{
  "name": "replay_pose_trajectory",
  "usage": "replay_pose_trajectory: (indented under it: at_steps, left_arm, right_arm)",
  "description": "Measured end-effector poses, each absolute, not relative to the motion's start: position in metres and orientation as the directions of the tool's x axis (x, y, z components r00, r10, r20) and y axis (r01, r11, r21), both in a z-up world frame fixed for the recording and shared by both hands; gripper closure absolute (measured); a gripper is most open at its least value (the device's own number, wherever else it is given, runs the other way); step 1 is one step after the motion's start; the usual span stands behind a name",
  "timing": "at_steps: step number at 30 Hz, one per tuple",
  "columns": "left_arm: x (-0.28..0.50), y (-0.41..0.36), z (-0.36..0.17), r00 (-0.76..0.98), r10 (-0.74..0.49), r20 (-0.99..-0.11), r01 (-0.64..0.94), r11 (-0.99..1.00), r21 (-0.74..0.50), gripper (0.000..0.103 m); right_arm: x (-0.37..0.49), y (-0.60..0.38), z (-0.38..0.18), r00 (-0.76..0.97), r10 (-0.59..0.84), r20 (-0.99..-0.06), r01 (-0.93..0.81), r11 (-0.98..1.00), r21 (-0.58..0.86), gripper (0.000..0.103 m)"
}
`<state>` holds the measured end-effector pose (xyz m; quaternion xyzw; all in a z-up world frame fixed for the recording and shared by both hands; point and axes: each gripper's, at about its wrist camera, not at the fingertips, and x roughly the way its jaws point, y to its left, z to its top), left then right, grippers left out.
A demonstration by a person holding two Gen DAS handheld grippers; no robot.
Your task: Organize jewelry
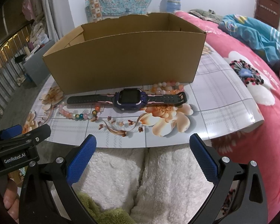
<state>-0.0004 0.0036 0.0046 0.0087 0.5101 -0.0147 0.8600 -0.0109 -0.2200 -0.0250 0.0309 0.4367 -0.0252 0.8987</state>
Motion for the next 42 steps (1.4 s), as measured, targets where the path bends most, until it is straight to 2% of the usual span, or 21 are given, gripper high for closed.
replay_pose_trajectory:
  at_steps: [42]
  left_arm:
    - [-0.0005, 0.0014, 0.0075, 0.497, -0.014, -0.868, 0.036, 0.999, 0.004, 0.006]
  right_arm:
    - [-0.0130, -0.2277, -0.0238, 0.627, -0.012, -0.779, 0.076, 0.996, 0.046, 0.007]
